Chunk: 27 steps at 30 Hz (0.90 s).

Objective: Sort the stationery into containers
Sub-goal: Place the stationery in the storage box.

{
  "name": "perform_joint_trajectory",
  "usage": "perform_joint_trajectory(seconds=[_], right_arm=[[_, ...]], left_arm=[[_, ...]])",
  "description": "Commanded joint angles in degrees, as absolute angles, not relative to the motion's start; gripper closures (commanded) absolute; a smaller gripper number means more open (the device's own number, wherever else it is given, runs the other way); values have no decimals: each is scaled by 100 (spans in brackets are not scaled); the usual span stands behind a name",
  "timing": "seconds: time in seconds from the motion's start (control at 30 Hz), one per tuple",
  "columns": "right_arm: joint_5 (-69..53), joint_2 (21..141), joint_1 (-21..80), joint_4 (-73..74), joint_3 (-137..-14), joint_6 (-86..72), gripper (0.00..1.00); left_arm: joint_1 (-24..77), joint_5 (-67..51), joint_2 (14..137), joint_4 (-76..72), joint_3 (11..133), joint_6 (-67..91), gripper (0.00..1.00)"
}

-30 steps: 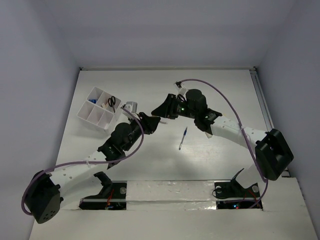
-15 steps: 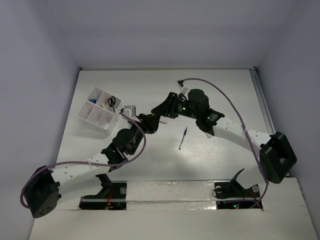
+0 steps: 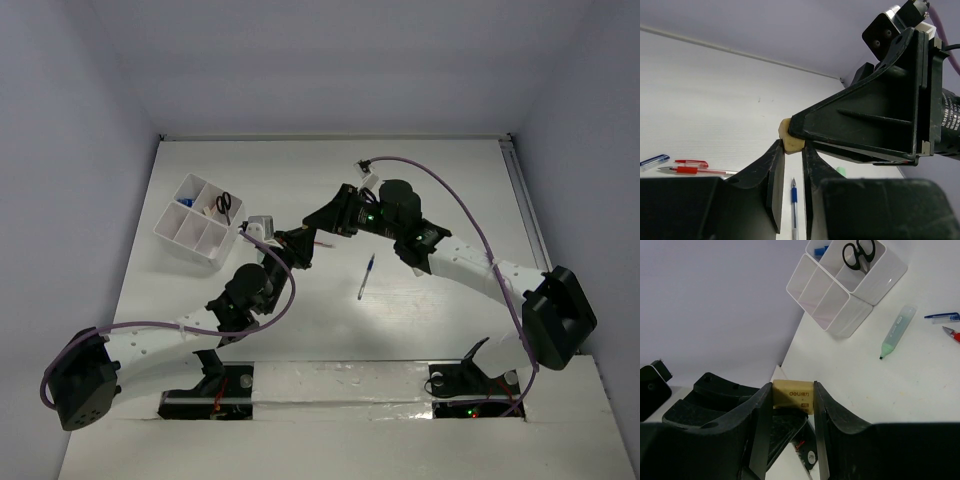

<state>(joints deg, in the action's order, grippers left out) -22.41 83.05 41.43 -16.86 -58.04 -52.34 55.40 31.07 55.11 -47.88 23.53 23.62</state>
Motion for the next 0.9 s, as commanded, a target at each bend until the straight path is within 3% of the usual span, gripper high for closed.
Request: perform_joint_trajectory(seconds=[0.0,0.17,0.3,0.5,0.67,0.87], right_arm=[[-2549,8060,4228,-1714,-5634,-5309,83],[-2558,7945,4228,-1767,-5546,-5326,79],[-2461,7796,4228,-1740,-5511,-5282,52],[-2478,7296,3851,-1775,-5467,-5282,25],[-2365,6812,3604,-1697,-5222,-5177,21],[-2320,6539,3279,-1284,-4580,-4571,22]], left_arm=[[5528,3454,5441,-5502,2531,2162,100],[5528,3612,5283,-5370,2522,2048,100],[5528,3577,5212,-5090,2479,2004,100],[5528,3638,4914,-4615,2268,1943,100],[5528,4086,4475,-3817,2355,1881,100],[4668,4394,3834,-1883,2883,2291,100]])
